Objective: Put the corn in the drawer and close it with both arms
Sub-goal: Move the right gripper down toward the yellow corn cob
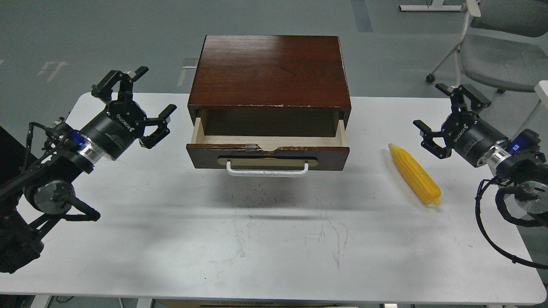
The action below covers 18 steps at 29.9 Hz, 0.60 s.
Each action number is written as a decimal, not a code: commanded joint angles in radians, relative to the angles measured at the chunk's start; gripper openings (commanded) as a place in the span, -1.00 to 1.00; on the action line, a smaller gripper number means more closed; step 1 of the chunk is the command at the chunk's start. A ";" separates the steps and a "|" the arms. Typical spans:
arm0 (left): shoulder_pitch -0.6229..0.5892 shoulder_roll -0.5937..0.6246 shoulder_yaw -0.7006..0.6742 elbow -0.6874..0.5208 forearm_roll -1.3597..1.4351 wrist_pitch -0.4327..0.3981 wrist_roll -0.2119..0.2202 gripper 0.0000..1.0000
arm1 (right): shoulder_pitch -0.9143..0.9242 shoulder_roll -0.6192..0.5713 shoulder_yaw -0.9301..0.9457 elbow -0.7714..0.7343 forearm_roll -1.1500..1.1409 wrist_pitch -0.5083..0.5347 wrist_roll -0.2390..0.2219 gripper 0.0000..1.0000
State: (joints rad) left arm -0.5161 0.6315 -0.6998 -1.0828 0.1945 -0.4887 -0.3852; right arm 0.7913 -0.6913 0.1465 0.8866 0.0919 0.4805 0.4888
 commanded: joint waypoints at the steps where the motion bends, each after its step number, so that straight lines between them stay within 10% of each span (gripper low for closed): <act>1: 0.004 0.002 -0.016 0.003 -0.001 0.000 0.000 1.00 | 0.000 0.006 0.004 -0.005 0.000 0.000 0.000 0.99; 18: -0.001 0.025 -0.018 0.012 -0.001 0.000 0.000 1.00 | 0.049 -0.043 -0.016 0.011 -0.272 0.006 0.000 0.99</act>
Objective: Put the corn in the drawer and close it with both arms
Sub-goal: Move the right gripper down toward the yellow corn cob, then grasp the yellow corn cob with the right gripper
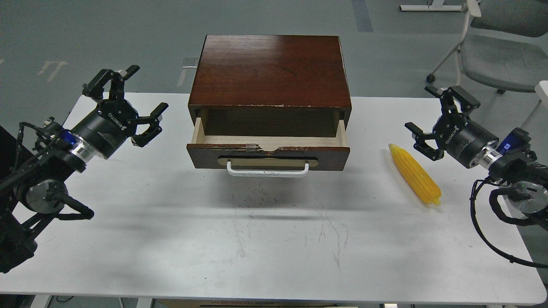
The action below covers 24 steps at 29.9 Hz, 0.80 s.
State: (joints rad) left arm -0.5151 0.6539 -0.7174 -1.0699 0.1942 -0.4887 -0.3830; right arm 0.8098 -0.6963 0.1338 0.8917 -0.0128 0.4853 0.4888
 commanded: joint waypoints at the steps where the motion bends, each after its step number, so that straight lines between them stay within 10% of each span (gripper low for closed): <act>1: -0.002 0.003 0.000 -0.001 -0.001 0.000 -0.002 1.00 | 0.046 -0.057 -0.005 0.007 -0.235 -0.001 0.000 1.00; 11: -0.013 0.003 -0.004 -0.002 -0.001 0.000 -0.002 1.00 | 0.195 -0.172 -0.045 -0.005 -1.181 -0.014 0.000 1.00; 24: -0.013 0.004 -0.004 -0.004 0.001 0.000 -0.002 1.00 | 0.229 0.020 -0.355 -0.168 -1.322 -0.200 0.000 0.99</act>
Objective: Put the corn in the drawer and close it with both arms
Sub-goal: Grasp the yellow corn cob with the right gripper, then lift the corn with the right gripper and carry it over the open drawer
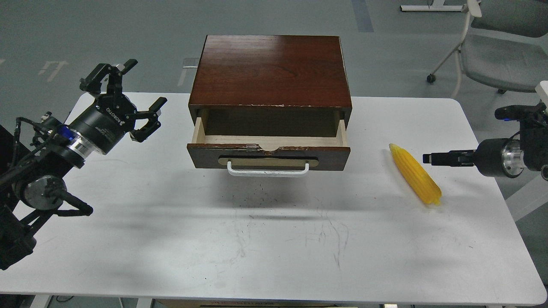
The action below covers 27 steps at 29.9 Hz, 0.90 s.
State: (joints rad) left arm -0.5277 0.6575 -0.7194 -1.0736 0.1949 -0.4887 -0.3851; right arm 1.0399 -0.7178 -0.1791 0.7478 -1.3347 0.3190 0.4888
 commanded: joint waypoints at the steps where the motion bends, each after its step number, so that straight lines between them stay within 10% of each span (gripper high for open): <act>1: 0.000 0.002 -0.002 0.000 0.000 0.000 0.000 1.00 | -0.004 0.055 -0.046 -0.025 -0.001 -0.038 0.000 0.99; 9: 0.000 0.002 -0.002 -0.002 0.000 0.000 -0.001 1.00 | -0.008 0.118 -0.117 -0.048 0.000 -0.095 0.000 0.93; 12: 0.000 0.002 -0.002 -0.002 0.000 0.000 -0.001 1.00 | -0.009 0.126 -0.152 -0.048 0.000 -0.098 0.000 0.64; 17: 0.000 0.002 -0.002 -0.002 0.003 0.000 -0.001 1.00 | -0.009 0.121 -0.158 -0.038 0.002 -0.098 0.000 -0.67; 27: 0.000 0.001 -0.002 -0.002 0.006 0.000 0.000 1.00 | 0.130 0.054 -0.117 0.044 0.037 -0.116 0.000 -0.92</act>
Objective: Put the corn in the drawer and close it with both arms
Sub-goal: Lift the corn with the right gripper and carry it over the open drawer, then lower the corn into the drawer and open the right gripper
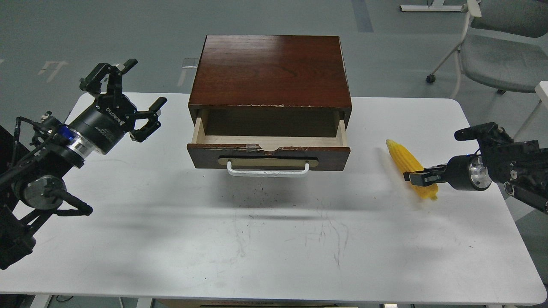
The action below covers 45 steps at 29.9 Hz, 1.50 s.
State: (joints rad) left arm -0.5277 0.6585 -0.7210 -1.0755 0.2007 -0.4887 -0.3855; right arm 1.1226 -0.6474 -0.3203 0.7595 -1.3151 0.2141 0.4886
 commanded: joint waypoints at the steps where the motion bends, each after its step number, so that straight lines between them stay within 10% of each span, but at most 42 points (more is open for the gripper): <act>1: 0.000 0.000 0.000 0.000 0.000 0.000 0.000 1.00 | 0.083 -0.032 0.050 0.059 0.045 -0.019 0.000 -0.92; 10: 0.000 -0.004 0.000 0.000 0.000 0.000 0.000 1.00 | 0.414 -0.061 0.053 0.216 0.143 -0.001 0.000 -0.90; 23: 0.000 0.009 0.000 -0.001 0.002 0.000 0.000 1.00 | 0.721 0.277 -0.213 0.342 0.065 -0.008 0.000 -0.85; 40: 0.000 0.029 -0.001 -0.008 0.000 0.000 0.000 1.00 | 0.727 0.411 -0.355 0.337 -0.197 -0.120 0.000 -0.80; 45: 0.000 0.032 -0.001 -0.008 0.000 0.000 0.000 1.00 | 0.706 0.426 -0.353 0.336 -0.196 -0.137 0.000 -0.41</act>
State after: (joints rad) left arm -0.5277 0.6887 -0.7221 -1.0831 0.2008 -0.4887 -0.3850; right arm 1.8387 -0.2294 -0.6729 1.0973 -1.5113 0.0876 0.4888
